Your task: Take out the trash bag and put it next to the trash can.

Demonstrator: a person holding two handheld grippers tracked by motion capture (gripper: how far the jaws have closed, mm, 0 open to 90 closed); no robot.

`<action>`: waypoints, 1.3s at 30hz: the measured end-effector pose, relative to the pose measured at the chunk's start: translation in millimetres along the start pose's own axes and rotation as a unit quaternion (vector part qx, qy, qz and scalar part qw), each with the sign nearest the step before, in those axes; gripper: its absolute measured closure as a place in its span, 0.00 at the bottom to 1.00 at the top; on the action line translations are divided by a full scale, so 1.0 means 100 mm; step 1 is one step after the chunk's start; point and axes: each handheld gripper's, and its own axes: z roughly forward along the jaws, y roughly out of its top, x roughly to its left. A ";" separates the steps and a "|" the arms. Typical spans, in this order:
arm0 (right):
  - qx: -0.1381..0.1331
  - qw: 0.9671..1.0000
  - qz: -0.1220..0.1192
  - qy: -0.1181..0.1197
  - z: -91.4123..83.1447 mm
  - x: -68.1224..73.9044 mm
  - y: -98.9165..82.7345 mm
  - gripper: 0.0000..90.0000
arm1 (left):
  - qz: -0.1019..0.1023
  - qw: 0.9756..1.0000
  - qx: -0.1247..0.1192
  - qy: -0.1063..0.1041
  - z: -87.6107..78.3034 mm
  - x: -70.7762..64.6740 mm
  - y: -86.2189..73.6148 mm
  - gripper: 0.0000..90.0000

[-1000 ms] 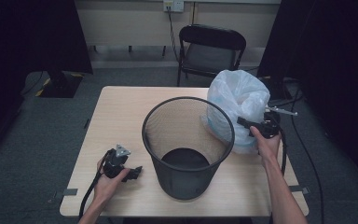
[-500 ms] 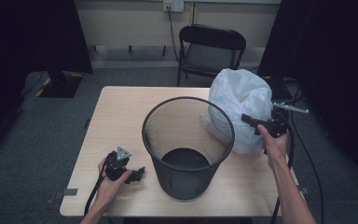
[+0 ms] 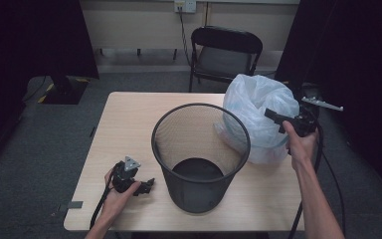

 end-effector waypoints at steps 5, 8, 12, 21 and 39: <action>0.007 1.000 -0.013 -0.015 -0.04 -0.03 0.08 0.15 | 0.001 1.000 0.000 -0.001 0.00 0.00 0.00 0.03; 0.013 1.000 -0.018 -0.022 -0.07 -0.04 0.06 0.15 | 0.002 1.000 0.000 -0.001 0.00 0.00 0.00 0.02; 0.021 0.999 -0.022 -0.021 -0.12 -0.05 -0.06 0.14 | 0.002 1.000 0.001 -0.002 0.00 0.00 0.00 0.02; 0.035 0.999 -0.036 -0.002 -0.30 -0.02 -0.33 0.14 | 0.002 1.000 0.000 -0.002 0.00 0.00 0.00 0.02; 0.068 0.997 -0.037 0.012 -0.42 -0.07 -0.79 0.14 | 0.000 1.000 0.001 -0.003 0.00 0.00 0.00 0.02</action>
